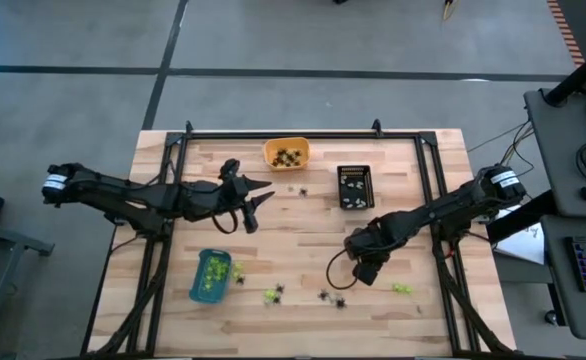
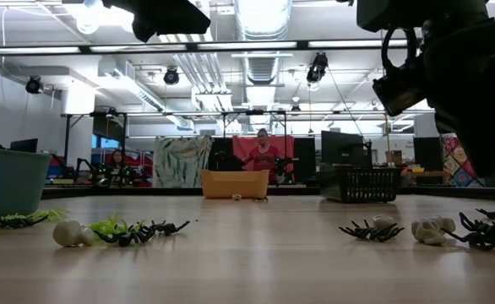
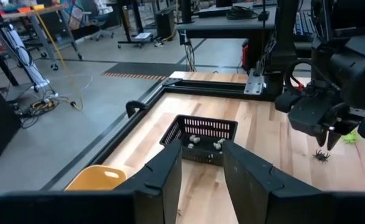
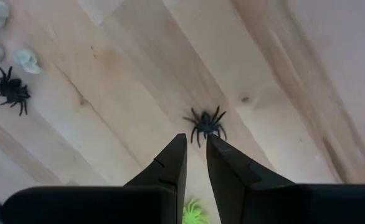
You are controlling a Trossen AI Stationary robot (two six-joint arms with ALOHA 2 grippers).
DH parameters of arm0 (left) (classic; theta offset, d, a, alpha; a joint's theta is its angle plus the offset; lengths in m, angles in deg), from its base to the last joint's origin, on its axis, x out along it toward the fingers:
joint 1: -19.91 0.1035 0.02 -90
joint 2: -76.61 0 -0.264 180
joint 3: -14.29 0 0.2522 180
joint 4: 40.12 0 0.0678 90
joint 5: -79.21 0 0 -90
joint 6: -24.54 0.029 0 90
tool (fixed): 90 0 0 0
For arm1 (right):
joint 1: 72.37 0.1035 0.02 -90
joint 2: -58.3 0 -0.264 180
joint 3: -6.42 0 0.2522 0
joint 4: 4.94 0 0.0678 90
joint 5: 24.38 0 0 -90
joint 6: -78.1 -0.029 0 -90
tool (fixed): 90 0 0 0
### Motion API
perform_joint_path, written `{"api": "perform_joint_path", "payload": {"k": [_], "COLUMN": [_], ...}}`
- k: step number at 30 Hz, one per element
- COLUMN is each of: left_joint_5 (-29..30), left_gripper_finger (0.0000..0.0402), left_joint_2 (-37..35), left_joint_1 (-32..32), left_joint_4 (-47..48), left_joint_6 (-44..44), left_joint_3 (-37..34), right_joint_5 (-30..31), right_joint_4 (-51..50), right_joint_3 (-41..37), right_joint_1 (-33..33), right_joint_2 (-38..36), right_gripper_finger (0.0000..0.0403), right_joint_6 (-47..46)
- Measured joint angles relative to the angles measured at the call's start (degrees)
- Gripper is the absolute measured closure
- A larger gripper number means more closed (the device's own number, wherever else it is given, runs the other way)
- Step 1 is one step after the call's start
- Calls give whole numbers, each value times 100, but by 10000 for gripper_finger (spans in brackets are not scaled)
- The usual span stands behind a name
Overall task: Sort Halloween decoration
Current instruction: Put the black spider toy into the yellow bin
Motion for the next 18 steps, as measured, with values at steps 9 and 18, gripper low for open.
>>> {"api": "perform_joint_path", "payload": {"k": [9, 18], "left_joint_5": [0, 0], "left_gripper_finger": [302, 302], "left_joint_2": [-2, -4], "left_joint_1": [0, 0], "left_joint_4": [-54, -55], "left_joint_6": [99, 101], "left_joint_3": [11, 11], "right_joint_5": [-116, 334], "right_joint_4": [138, 476], "right_joint_3": [-3, -4], "right_joint_1": [127, 123], "right_joint_2": [39, 39], "right_gripper_finger": [348, 358], "right_joint_6": [-301, 274]}}
